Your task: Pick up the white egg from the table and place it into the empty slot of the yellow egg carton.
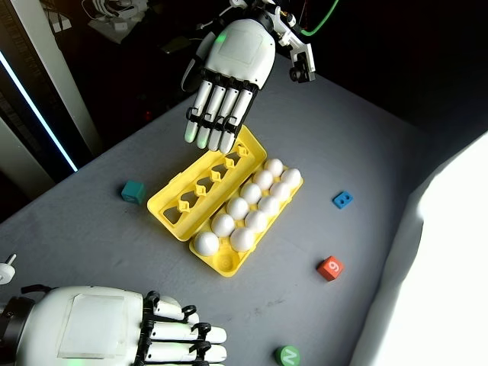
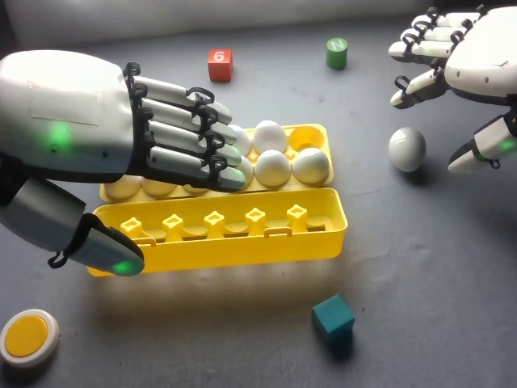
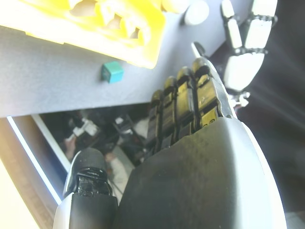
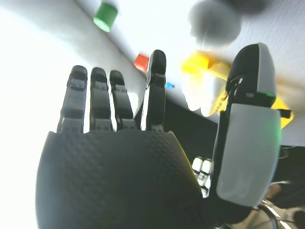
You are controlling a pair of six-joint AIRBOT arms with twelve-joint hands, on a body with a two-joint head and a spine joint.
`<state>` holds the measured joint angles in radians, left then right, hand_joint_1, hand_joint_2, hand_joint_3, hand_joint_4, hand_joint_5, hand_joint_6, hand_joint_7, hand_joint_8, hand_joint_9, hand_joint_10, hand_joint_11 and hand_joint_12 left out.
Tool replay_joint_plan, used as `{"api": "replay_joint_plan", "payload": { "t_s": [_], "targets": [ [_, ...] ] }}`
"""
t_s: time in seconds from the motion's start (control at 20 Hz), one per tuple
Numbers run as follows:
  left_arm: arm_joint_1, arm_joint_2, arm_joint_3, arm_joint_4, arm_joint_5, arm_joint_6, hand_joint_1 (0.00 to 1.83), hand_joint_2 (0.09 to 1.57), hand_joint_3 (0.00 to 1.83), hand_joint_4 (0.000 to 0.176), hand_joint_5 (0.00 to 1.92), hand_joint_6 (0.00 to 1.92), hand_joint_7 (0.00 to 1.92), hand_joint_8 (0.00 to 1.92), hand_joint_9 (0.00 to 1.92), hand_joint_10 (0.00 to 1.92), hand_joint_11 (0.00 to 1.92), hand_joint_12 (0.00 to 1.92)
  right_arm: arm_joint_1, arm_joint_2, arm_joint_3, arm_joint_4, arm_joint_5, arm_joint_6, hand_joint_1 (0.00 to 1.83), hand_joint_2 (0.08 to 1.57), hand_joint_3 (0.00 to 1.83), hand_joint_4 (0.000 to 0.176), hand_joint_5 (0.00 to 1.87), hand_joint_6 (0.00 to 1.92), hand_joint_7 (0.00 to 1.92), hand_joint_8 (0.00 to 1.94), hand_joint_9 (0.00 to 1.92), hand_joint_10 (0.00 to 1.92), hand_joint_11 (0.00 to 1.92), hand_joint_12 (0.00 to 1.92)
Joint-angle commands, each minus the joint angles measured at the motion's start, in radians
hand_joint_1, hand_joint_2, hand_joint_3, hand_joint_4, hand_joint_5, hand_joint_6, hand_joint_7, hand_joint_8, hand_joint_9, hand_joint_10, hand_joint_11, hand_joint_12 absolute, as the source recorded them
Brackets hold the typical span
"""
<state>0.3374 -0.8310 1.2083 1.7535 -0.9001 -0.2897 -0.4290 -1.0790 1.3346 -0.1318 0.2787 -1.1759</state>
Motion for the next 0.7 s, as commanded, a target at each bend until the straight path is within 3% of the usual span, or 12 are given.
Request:
{"api": "replay_joint_plan", "payload": {
  "t_s": [0.0, 0.65],
  "targets": [
    [-0.014, -0.002, 0.004, -0.073, -0.009, 0.001, 0.0, 1.26, 0.0, 0.0, 0.17, 0.0, 0.17, 0.0, 0.12, 0.0, 0.0, 0.27, 0.007, 0.001, 0.005, 0.006, 0.112, 0.001, 0.74, 0.84, 0.0, 0.176, 0.48, 0.0, 0.0, 0.0, 0.0, 0.0, 0.0, 0.0],
    [-0.006, -0.006, 0.01, -0.073, -0.006, 0.001, 0.0, 1.26, 0.0, 0.0, 0.16, 0.0, 0.15, 0.0, 0.11, 0.0, 0.0, 0.25, -0.023, -0.094, 0.087, 0.006, 0.096, 0.038, 0.71, 0.87, 0.01, 0.176, 0.45, 0.0, 0.0, 0.0, 0.0, 0.0, 0.0, 0.0]
  ]
}}
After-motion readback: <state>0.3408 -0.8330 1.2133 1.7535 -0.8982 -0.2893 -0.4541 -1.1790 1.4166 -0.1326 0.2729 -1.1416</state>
